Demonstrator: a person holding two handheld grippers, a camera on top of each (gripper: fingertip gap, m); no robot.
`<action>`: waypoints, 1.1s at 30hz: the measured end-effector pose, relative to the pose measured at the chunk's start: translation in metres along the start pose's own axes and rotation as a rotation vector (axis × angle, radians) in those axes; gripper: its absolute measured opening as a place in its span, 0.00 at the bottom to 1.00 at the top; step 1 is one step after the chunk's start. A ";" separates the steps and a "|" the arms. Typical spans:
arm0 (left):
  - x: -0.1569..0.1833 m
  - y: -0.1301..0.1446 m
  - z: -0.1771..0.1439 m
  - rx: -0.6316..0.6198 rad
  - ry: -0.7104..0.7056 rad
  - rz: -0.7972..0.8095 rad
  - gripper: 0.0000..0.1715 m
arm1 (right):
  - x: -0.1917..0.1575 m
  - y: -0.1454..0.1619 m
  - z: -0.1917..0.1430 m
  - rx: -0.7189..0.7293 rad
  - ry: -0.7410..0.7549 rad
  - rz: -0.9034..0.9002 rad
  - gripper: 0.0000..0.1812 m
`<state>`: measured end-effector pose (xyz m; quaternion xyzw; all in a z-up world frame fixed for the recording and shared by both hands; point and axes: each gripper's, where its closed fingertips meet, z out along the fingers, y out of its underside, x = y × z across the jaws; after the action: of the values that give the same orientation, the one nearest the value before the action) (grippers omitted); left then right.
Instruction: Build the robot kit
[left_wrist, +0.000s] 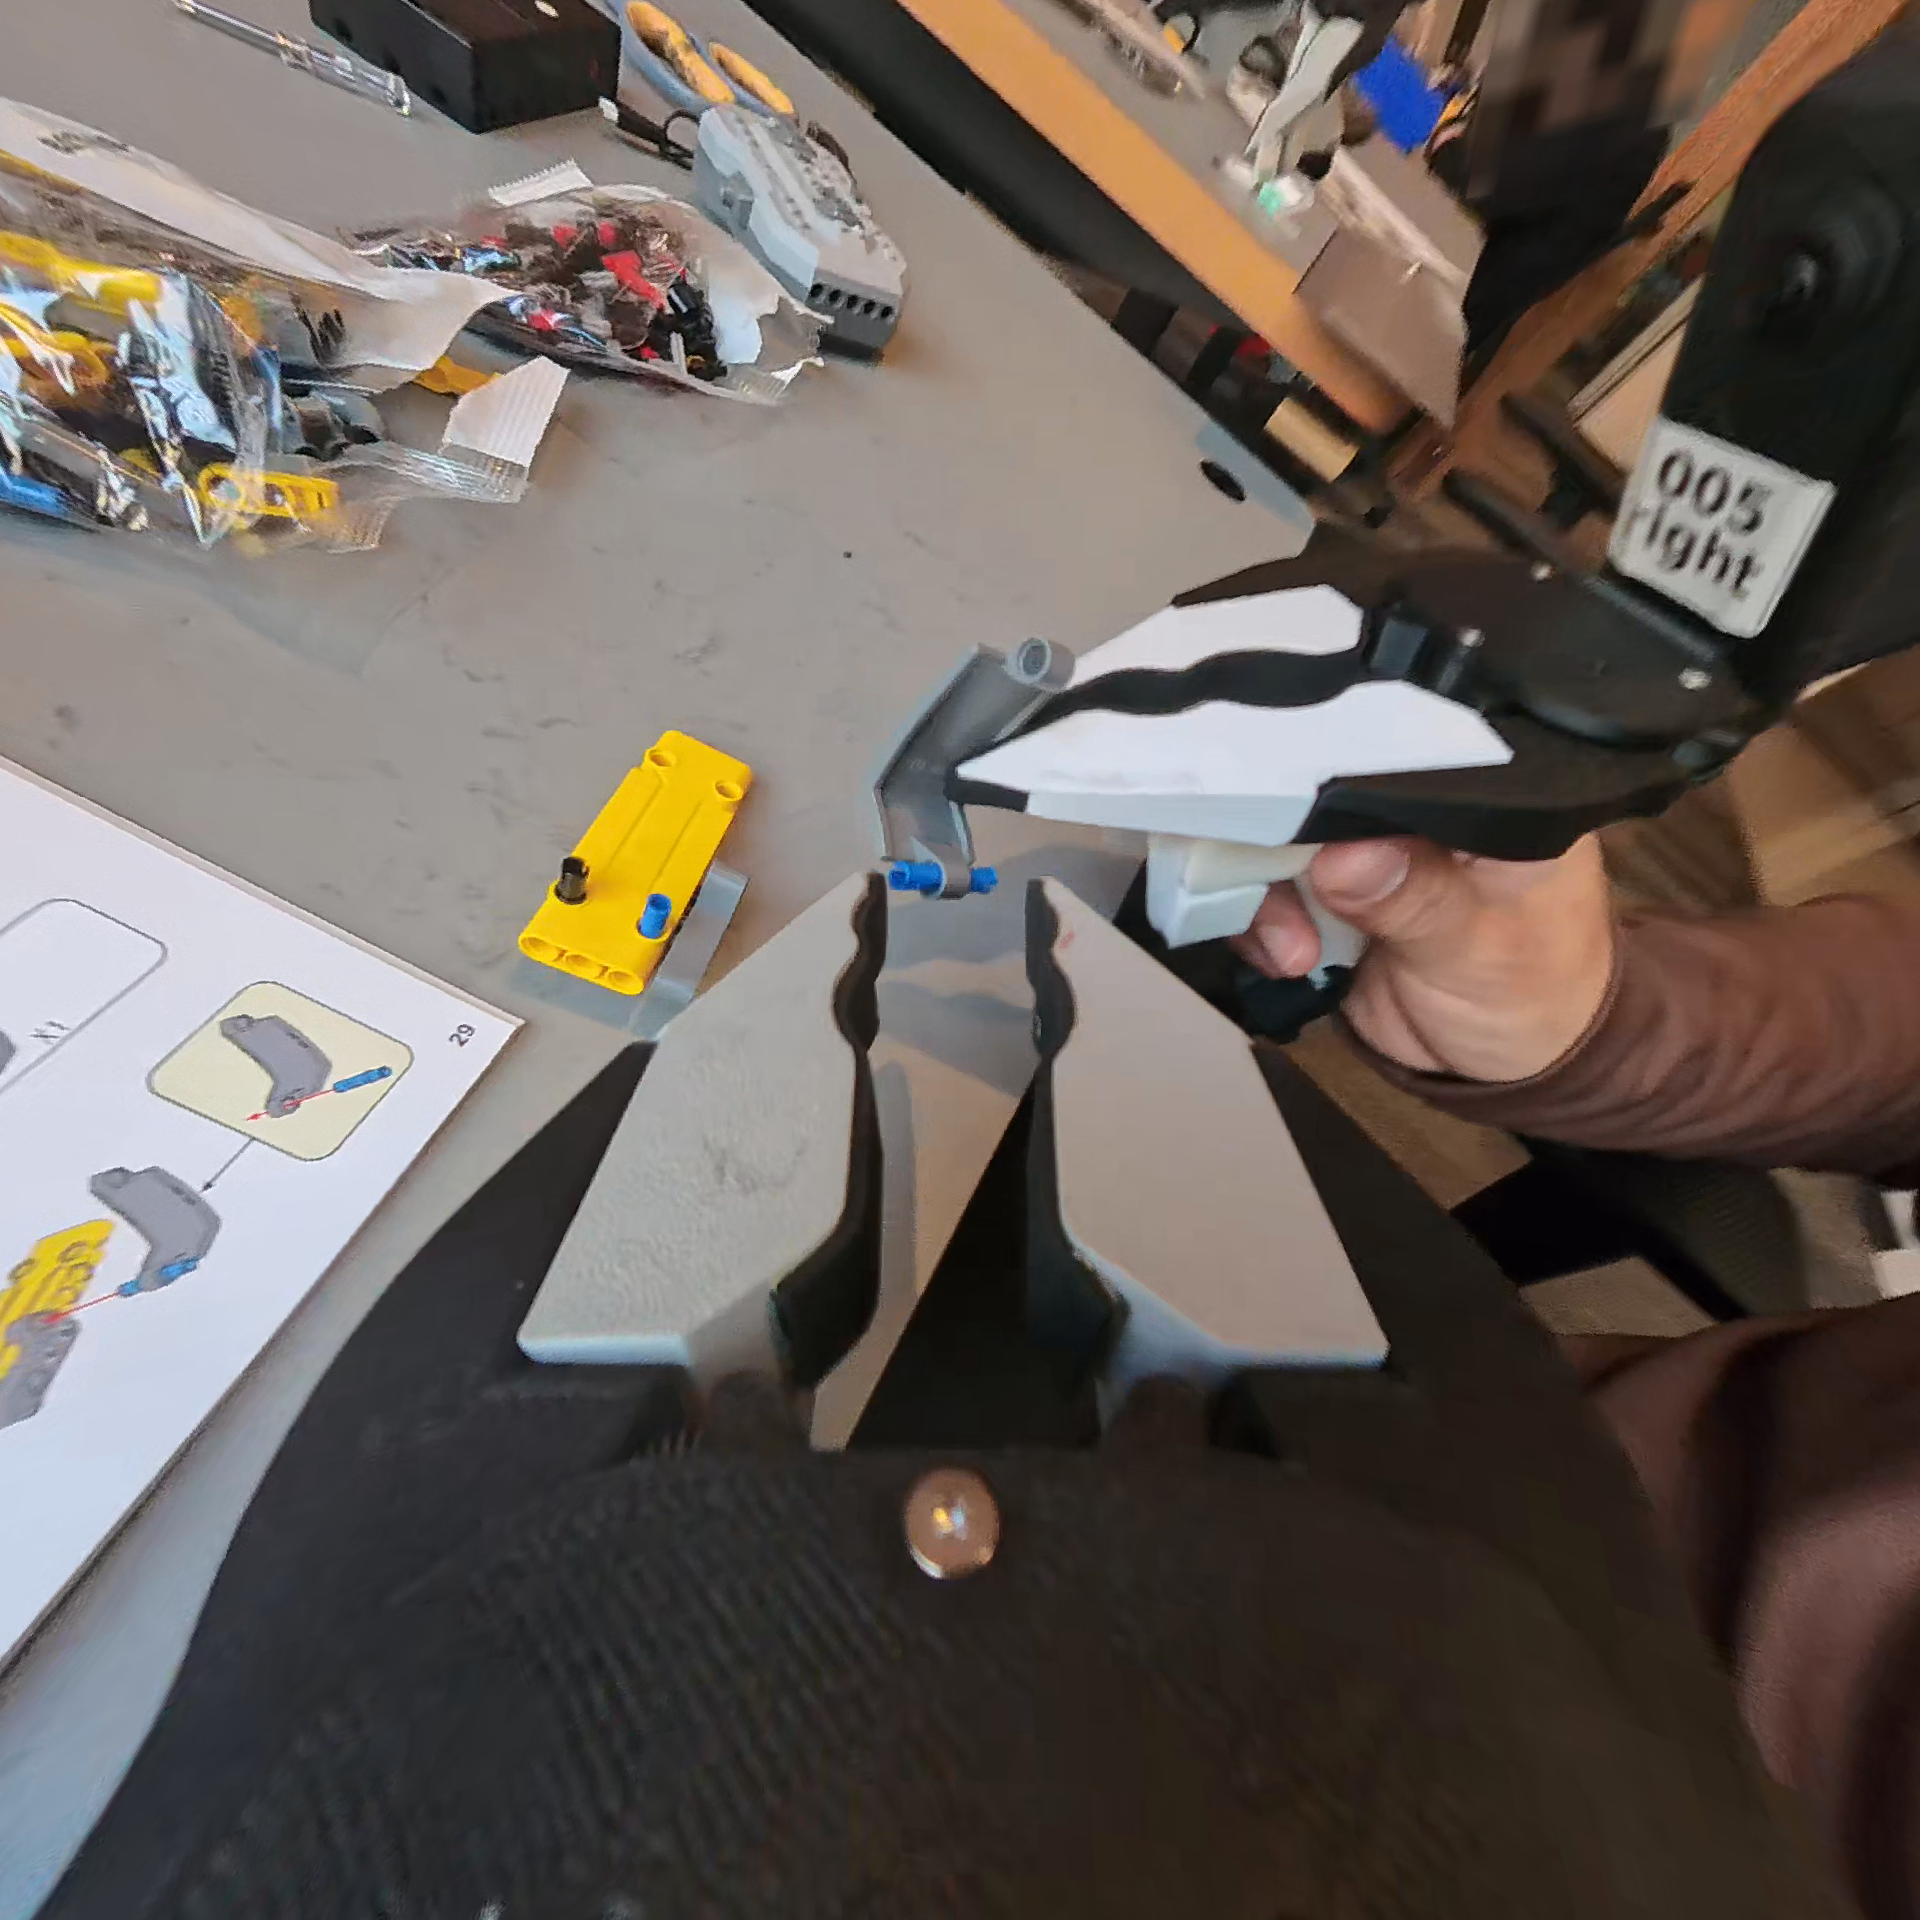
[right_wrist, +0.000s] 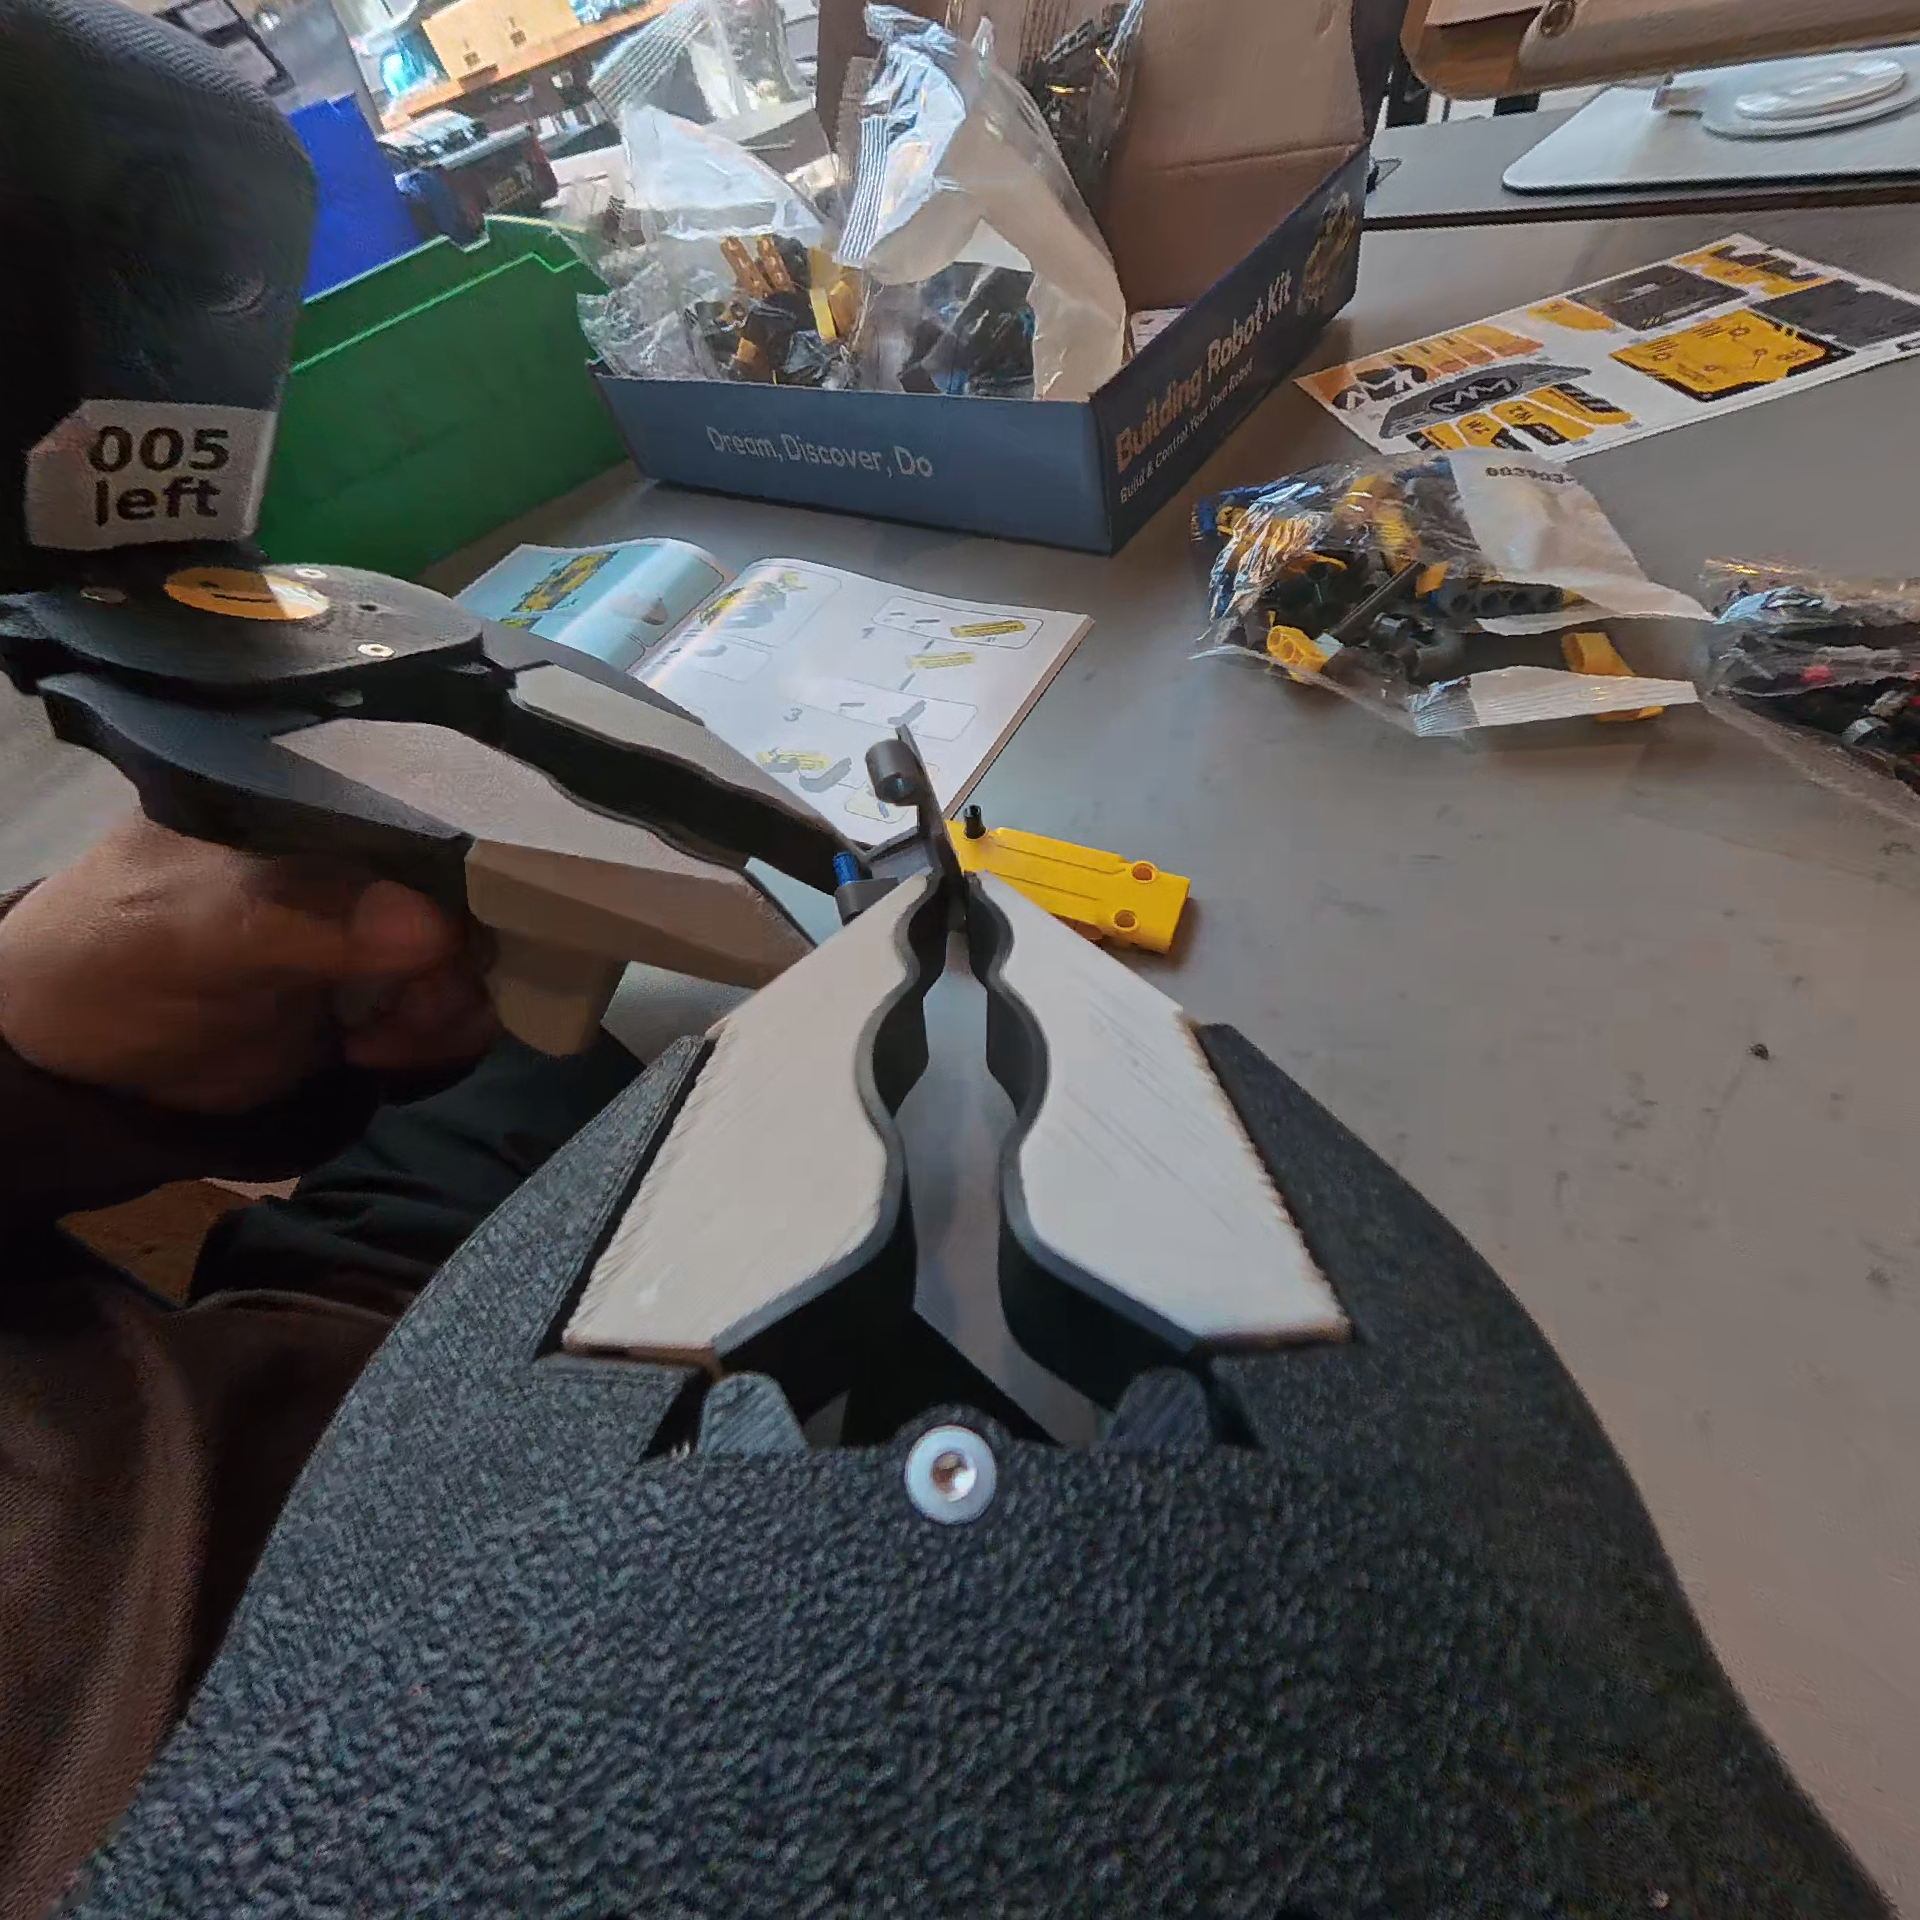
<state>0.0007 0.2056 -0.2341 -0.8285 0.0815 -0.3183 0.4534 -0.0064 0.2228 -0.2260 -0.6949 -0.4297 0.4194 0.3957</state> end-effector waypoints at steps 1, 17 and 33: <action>0.000 -0.001 0.000 0.010 0.019 -0.029 0.12 | -0.001 0.000 0.000 0.000 -0.003 -0.001 0.01; -0.007 0.020 -0.021 -0.271 0.361 -0.266 0.03 | -0.018 0.029 -0.008 -0.179 -0.132 -0.616 0.26; 0.011 0.042 -0.029 -0.483 0.565 -0.354 0.03 | -0.044 0.031 0.002 -0.158 -0.275 -1.161 0.23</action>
<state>-0.0017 0.1568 -0.2513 -0.7924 0.1312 -0.5780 0.1441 -0.0119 0.1728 -0.2439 -0.3133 -0.8161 0.1877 0.4480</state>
